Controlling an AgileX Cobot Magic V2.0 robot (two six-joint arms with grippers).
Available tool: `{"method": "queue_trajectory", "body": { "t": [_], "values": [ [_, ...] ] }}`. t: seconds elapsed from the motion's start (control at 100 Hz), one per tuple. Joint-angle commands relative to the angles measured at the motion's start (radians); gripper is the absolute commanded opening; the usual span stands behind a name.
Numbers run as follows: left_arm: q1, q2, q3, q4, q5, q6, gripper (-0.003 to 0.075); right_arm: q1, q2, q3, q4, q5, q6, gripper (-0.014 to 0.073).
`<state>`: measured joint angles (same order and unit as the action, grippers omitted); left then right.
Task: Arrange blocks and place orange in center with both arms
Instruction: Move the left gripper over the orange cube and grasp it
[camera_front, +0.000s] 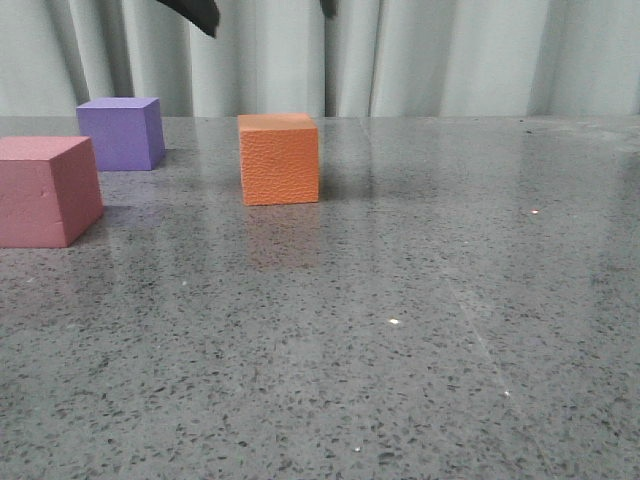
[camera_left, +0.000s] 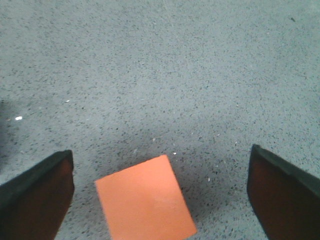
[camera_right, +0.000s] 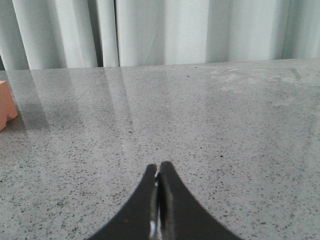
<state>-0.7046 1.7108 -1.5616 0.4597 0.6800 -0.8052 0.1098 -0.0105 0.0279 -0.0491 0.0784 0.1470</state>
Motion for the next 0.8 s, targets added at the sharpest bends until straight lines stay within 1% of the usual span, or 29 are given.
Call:
{"method": "queue_trajectory", "body": {
  "t": [0.0, 0.19, 0.28, 0.33, 0.38, 0.5, 0.79],
  "values": [
    [-0.013, -0.021, -0.052, 0.05, -0.051, -0.042, 0.065, -0.007, -0.025, -0.014, 0.001, -0.089, -0.011, -0.0067],
    [-0.013, -0.013, -0.052, 0.05, -0.071, -0.04, 0.065, -0.007, -0.025, -0.014, 0.001, -0.089, -0.011, -0.0067],
    [-0.013, -0.013, -0.052, 0.064, -0.044, -0.032, 0.065, -0.007, -0.025, -0.014, 0.001, -0.089, -0.011, -0.0067],
    [-0.013, -0.013, -0.052, 0.064, -0.029, -0.058, 0.065, -0.007, -0.025, -0.014, 0.001, -0.089, -0.011, -0.0067],
    [-0.013, -0.01, -0.05, 0.066, -0.01, -0.113, 0.065, -0.007, -0.025, -0.014, 0.001, -0.089, -0.011, -0.0067],
    [-0.013, 0.0, -0.05, 0.098, 0.014, -0.165, 0.065, -0.007, -0.025, -0.014, 0.001, -0.089, -0.011, -0.0067],
    [-0.013, 0.067, -0.049, 0.085, 0.057, -0.172, 0.065, -0.007, -0.025, -0.014, 0.001, -0.089, -0.011, -0.0067]
  ]
}}
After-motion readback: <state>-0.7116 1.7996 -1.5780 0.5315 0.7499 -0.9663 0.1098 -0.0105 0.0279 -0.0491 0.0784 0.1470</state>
